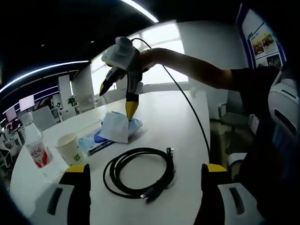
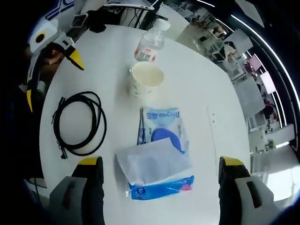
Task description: Arrange the tabletop items into an orderly group along one side of the table until the central work area is clear of visible clutter.
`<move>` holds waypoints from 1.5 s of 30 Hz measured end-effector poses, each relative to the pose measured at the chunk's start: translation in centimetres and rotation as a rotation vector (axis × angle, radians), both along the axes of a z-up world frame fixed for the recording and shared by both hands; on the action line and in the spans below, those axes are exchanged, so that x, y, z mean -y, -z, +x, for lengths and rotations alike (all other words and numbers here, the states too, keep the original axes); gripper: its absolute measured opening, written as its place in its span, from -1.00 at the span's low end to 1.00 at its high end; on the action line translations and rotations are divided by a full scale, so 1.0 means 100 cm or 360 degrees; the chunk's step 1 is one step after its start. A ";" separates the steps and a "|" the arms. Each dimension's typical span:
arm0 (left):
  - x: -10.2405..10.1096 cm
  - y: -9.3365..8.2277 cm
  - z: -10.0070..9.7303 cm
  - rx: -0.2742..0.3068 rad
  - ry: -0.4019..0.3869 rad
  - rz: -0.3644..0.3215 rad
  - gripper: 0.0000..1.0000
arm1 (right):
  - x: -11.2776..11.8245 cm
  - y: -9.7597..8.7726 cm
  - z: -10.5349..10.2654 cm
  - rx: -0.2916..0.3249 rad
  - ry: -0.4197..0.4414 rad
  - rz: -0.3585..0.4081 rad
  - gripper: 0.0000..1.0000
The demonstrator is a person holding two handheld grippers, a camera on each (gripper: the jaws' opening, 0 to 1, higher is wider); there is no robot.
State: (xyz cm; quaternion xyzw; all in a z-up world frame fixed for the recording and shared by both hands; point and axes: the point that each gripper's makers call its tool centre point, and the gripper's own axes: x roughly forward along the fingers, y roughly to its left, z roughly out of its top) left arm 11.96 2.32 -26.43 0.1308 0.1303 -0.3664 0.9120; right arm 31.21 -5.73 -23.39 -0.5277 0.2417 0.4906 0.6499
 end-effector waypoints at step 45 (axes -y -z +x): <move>0.027 0.003 0.025 -0.0028 0.0056 -0.0004 0.97 | 0.061 0.008 0.023 -0.0056 0.0097 0.0018 1.00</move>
